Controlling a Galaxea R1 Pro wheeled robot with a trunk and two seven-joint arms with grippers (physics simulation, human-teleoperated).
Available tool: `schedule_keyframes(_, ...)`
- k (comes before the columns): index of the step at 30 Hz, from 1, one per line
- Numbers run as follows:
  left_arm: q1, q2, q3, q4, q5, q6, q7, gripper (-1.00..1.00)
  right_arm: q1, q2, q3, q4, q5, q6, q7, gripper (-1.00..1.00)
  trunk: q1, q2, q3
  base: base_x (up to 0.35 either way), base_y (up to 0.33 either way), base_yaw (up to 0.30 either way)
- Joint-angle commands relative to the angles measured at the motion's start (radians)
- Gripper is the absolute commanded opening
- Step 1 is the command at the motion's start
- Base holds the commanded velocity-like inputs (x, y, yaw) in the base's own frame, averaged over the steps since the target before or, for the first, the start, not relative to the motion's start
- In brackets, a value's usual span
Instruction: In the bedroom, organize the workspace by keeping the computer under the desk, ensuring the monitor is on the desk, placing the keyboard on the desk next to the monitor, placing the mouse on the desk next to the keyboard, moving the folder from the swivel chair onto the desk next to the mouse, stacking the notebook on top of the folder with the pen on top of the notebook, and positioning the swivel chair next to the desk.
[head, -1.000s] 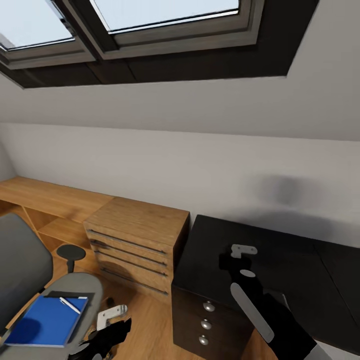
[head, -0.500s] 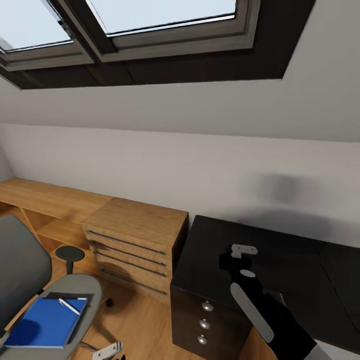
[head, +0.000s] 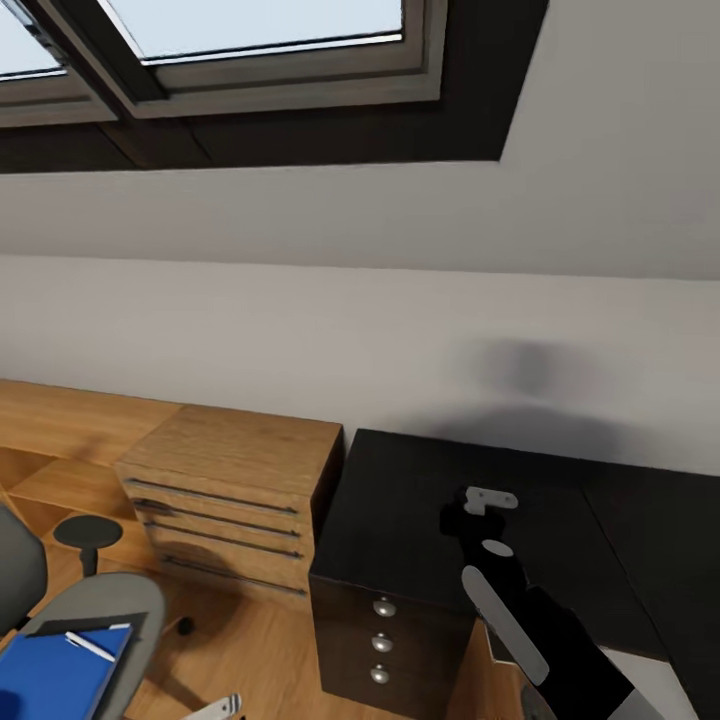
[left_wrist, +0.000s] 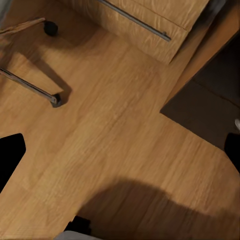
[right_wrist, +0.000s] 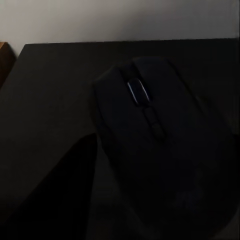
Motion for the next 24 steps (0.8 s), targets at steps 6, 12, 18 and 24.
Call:
schedule_keyframes(6,0.000,-0.001,-0.003,0.020,0.004,0.000,0.008,1.00,-0.002,-0.003,0.001,0.003,-0.055,-0.051,-0.053,-1.00,0.001,-0.002,-0.002,-0.002,0.000,-0.272)
schedule_keyframes(12,0.000,-0.001,-0.003,0.023,0.004,-0.001,0.008,1.00,-0.002,-0.002,-0.055,0.026,-0.075,-0.091,-0.096,-1.00,0.001,-0.002,-0.002,-0.219,0.000,-0.292)
schedule_keyframes(18,0.000,0.004,0.010,0.017,0.005,-0.001,0.013,1.00,-0.002,0.002,-0.185,0.080,-0.079,-0.114,-0.104,-1.00,0.001,-0.002,-0.002,-0.052,0.000,-0.300)
schedule_keyframes(24,0.000,0.004,0.012,0.020,0.004,-0.001,0.014,1.00,-0.002,0.003,-0.257,0.099,-0.079,-0.115,-0.103,-1.00,0.001,-0.002,-0.002,-0.001,0.000,-0.300)
